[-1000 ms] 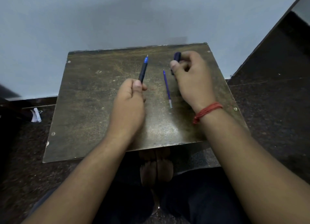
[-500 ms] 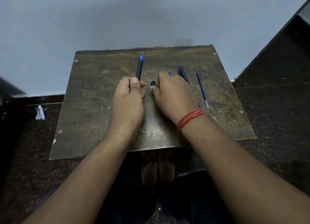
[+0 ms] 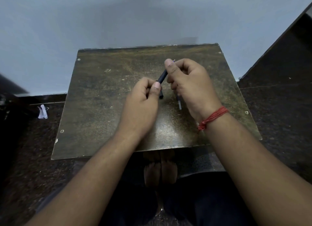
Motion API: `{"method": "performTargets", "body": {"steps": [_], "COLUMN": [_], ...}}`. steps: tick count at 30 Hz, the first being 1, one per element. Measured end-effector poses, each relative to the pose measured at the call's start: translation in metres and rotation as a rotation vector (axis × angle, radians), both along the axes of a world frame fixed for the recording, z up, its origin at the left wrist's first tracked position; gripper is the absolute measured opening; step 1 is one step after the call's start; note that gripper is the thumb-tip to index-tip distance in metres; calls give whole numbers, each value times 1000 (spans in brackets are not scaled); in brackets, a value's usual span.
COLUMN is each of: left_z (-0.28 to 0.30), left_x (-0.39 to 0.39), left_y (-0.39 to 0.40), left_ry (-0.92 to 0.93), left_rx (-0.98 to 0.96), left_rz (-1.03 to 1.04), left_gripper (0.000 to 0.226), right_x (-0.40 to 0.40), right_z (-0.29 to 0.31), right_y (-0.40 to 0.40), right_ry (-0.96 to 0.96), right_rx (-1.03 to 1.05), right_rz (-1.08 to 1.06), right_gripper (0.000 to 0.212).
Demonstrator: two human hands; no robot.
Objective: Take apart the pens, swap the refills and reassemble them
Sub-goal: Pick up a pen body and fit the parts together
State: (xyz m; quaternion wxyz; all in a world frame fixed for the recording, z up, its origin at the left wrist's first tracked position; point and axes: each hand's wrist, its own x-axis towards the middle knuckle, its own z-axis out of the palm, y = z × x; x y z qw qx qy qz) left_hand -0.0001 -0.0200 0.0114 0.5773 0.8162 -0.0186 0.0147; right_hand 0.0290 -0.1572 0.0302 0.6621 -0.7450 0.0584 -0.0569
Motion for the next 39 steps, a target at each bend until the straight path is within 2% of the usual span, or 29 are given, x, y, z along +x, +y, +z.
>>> {"method": "performTargets", "body": {"steps": [4,9,22,30,35,39], "left_z": [2,0,5,4,3,3], "left_x": [-3,-5,-1,-1,-1,-1], "left_y": [-2,-6,-8,-7,-7,-6], "left_ry": [12,61,294,236,237,249], "left_rx": [37,-38,-551,-420,-387,-415], "left_rz": [-23,-29,-164,-79,-71,-73], "left_gripper": [22,31,36,37,38,38], "right_x": [2,4,10,7,7,6], "right_z": [-1,-3,-1,-8,-7,-4], "right_y": [-1,-3,-3,0,1,-1], "right_ry": [32,3,-42,-31,-23,31], "right_rx": [161,220,358,271,295,378], "right_rz": [31,49,130,58,56,101], "right_gripper": [21,17,15,13,6,17]}}
